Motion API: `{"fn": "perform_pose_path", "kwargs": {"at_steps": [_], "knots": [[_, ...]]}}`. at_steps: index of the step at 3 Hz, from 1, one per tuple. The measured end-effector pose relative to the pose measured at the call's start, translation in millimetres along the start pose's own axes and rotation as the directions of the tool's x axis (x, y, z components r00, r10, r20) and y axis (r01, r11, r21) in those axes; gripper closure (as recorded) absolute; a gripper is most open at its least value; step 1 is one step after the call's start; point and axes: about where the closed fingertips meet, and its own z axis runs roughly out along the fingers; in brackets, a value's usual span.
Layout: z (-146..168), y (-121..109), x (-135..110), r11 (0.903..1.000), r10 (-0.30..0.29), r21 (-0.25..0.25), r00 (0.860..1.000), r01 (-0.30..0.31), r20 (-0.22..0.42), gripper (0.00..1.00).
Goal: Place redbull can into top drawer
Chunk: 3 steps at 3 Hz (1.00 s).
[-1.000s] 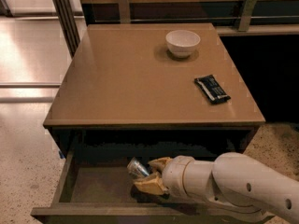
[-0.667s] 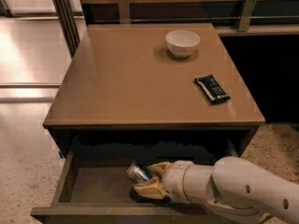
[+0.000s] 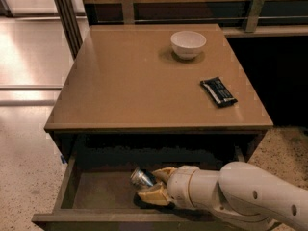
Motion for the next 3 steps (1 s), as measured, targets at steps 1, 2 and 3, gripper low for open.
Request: {"fn": "perform_pose_path", "kwargs": {"at_steps": [1, 2, 3], "knots": [[0.0, 0.0, 0.0, 1.0000, 0.000, 0.000, 1.000, 0.000, 0.000, 0.37], [0.0, 0.0, 0.0, 1.0000, 0.000, 0.000, 1.000, 0.000, 0.000, 0.06], [0.0, 0.0, 0.0, 1.0000, 0.000, 0.000, 1.000, 0.000, 0.000, 0.00]]}}
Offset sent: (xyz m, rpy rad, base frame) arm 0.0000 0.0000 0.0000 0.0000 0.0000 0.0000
